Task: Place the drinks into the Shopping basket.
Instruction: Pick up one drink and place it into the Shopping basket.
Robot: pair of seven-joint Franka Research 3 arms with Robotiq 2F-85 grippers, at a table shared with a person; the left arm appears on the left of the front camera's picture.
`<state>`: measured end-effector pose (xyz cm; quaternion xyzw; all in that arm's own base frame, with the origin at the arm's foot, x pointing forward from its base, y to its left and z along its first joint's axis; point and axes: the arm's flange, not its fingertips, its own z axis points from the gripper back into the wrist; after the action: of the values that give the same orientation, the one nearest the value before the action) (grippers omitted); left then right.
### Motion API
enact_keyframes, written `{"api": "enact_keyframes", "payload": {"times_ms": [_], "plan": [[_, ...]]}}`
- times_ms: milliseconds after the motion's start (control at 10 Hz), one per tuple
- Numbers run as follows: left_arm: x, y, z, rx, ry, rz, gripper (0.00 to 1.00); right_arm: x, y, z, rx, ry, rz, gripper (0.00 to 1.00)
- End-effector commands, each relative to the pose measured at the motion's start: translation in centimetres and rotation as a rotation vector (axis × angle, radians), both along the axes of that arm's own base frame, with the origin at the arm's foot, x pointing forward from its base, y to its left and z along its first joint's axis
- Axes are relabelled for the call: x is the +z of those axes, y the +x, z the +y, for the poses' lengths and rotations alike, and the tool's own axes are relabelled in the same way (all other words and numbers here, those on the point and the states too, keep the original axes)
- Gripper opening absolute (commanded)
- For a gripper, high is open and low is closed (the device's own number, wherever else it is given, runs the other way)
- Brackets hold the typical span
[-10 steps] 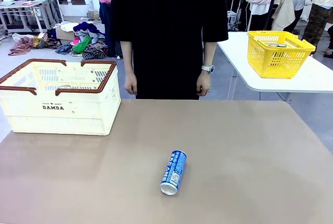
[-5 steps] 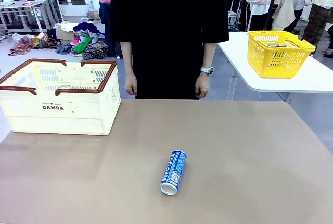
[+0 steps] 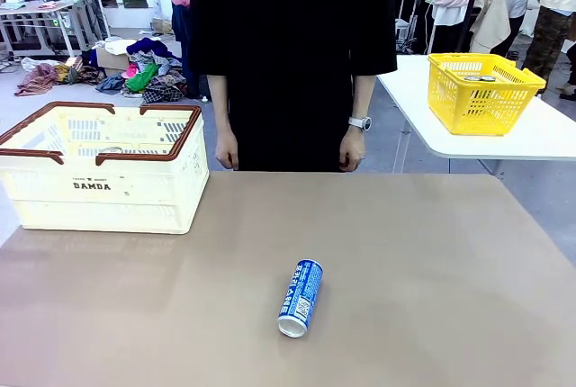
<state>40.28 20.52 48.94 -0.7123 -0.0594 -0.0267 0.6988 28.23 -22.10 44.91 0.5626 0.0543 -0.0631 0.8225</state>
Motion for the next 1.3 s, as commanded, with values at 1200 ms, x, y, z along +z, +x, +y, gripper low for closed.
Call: {"api": "enact_keyframes", "payload": {"times_ms": [1200], "plan": [[4.9, 0.9, -6.1, -0.115, 0.102, -0.005, 1.00, 0.6, -0.1, 0.0, -0.007, 0.004, 0.011, 1.00]]}}
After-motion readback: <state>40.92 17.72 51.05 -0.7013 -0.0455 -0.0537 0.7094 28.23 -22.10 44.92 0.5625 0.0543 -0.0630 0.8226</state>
